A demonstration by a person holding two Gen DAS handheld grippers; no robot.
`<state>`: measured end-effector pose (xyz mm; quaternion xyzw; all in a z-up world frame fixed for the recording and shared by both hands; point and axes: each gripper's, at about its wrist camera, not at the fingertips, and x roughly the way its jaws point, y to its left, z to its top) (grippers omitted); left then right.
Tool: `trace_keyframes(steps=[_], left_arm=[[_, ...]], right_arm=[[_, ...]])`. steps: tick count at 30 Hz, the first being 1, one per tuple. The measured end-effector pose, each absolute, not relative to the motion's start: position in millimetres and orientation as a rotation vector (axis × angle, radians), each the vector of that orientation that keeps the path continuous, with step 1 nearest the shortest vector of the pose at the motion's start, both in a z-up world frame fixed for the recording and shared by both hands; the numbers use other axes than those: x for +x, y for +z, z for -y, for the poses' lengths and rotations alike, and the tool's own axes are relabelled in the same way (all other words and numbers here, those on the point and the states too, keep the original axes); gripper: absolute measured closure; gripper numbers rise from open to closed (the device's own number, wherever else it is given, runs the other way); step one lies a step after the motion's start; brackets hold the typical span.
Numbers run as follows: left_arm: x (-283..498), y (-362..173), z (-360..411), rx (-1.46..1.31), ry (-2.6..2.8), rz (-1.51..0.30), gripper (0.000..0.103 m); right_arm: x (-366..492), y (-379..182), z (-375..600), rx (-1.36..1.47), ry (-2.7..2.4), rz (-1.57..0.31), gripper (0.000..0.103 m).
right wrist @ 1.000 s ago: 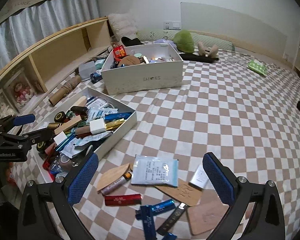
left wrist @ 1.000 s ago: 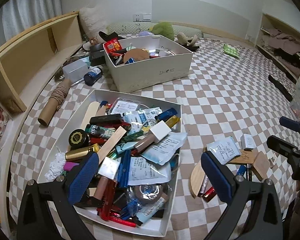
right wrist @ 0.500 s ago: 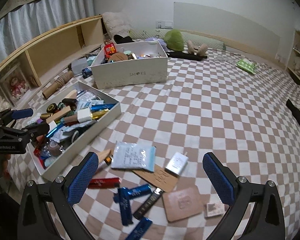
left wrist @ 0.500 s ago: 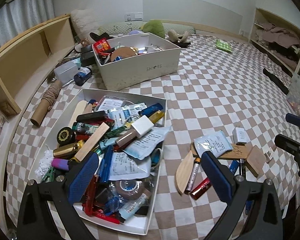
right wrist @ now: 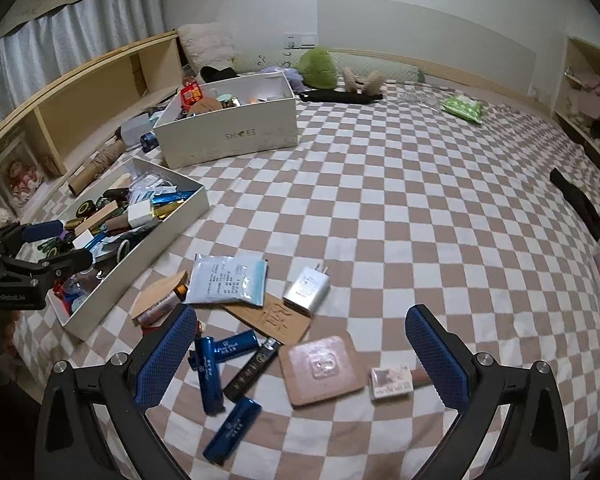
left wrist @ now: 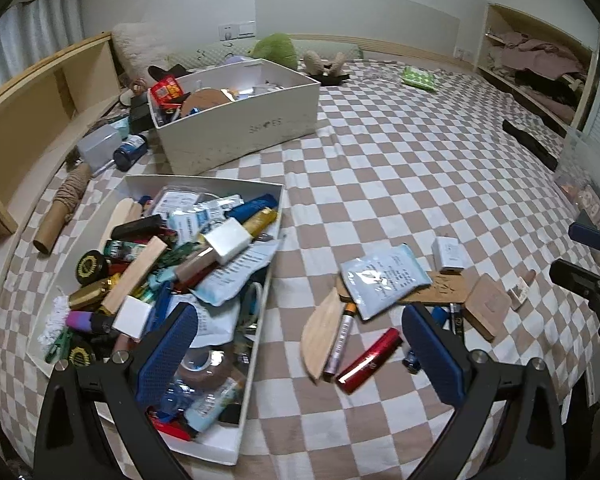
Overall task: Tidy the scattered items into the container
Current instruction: 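Move both open grippers back over the remaining lighters and items, then close the right gripper on the UV gel polish bottle while the left approaches the blue lighters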
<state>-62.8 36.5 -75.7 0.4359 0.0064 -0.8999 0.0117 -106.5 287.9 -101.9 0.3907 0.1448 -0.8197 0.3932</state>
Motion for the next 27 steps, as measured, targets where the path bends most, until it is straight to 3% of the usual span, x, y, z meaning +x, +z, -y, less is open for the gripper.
trace_keyframes(steps=[10, 27], left_arm=[[-58, -85, -61, 1.327, -2.910, 0.005, 0.000], [-59, -141, -108, 1.513, -2.974, 0.301, 0.000]], right_arm=[[-113, -111, -304, 1.008, -2.079, -0.341, 0.000], [-158, -134, -346, 1.117, -2.155, -0.246, 0.000]])
